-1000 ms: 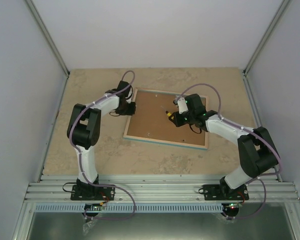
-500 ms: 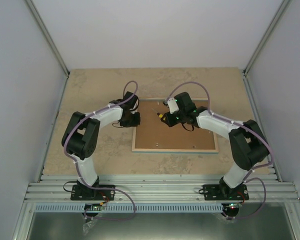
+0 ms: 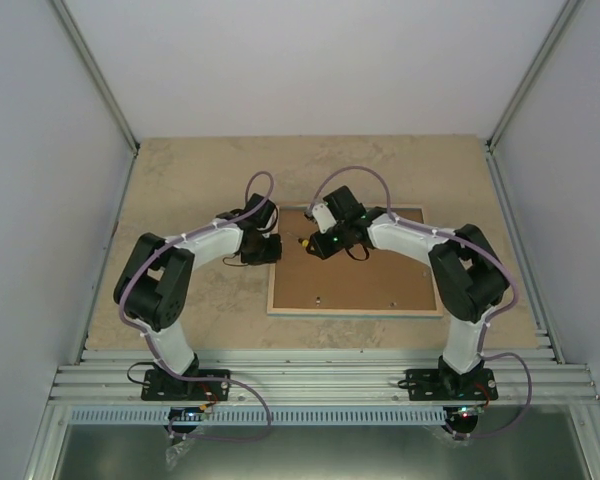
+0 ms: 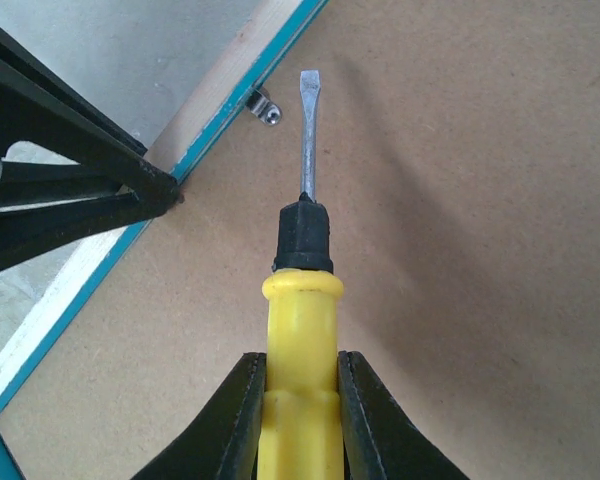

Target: Take the photo out of the frame

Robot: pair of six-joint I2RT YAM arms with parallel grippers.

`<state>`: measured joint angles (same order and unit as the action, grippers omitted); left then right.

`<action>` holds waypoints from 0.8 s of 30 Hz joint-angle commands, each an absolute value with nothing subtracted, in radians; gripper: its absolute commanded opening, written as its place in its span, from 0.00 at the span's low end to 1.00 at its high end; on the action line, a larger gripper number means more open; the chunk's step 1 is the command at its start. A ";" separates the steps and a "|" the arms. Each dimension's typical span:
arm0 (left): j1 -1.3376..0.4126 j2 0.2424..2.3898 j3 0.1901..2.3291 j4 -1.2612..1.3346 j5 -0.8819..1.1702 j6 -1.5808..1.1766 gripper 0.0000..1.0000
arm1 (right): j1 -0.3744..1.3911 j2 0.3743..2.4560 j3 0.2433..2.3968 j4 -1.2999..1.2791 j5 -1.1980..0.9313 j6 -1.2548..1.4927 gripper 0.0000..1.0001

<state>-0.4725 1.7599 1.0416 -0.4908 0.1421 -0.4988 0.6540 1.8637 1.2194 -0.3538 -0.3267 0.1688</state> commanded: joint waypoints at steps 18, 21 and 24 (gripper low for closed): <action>-0.482 1.706 0.982 -0.416 0.229 -0.530 0.14 | 0.717 1.994 1.365 -0.457 -0.326 0.131 0.01; -0.481 1.702 0.980 -0.412 0.224 -0.533 0.14 | 0.724 2.004 1.377 -0.480 -0.326 0.117 0.00; -0.481 1.701 0.975 -0.404 0.222 -0.537 0.14 | 0.729 2.017 1.395 -0.517 -0.328 0.093 0.00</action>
<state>-0.4732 1.7279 0.9894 -0.4442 0.1585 -0.5213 0.7124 1.9823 1.3579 -0.4553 -0.3210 0.1352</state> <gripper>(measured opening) 0.171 0.175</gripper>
